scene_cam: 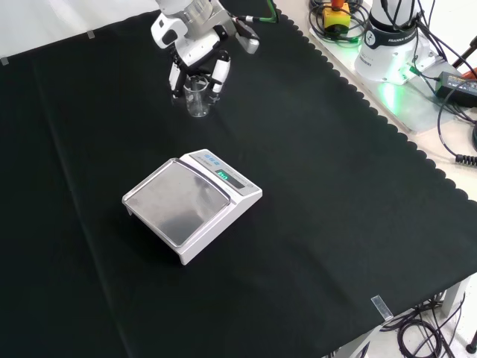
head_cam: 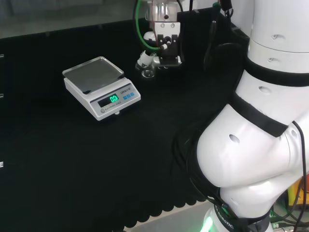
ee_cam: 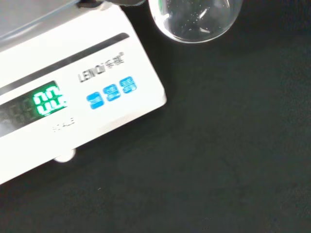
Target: Put the beaker on the electronic balance.
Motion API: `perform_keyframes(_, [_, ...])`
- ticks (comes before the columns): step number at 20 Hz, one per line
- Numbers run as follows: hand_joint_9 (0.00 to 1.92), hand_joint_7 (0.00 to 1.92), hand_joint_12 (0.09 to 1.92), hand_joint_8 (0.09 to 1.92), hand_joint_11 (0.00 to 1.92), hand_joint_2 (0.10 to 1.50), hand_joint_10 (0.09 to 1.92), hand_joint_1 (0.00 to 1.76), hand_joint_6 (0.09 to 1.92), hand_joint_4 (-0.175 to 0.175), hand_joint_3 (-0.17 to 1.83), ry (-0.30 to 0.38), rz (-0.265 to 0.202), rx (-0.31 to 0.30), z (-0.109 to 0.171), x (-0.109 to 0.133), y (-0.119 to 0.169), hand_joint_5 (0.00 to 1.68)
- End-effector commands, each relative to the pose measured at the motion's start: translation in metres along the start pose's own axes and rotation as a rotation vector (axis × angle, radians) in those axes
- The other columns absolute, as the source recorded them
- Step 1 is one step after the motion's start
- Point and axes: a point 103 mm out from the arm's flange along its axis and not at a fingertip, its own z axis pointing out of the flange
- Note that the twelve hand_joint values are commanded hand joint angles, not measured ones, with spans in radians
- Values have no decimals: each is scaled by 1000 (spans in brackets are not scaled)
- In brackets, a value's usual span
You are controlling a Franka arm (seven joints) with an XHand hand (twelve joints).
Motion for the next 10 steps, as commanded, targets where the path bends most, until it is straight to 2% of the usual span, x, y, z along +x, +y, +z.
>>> perform_keyframes(1, [1472, 1082, 825, 766, 1513, 1064, 640, 1126, 614, -175, -175, -2, -12, 61, -6, 32, -5, 804])
perform_keyframes(7, [1470, 1061, 840, 775, 1494, 1065, 626, 1114, 622, -175, -175, -2, -46, 37, -10, 45, 10, 783])
perform_keyframes(10, [1469, 1052, 854, 785, 1479, 1064, 617, 1111, 629, -175, -175, -3, -77, 12, -16, 52, 20, 772])
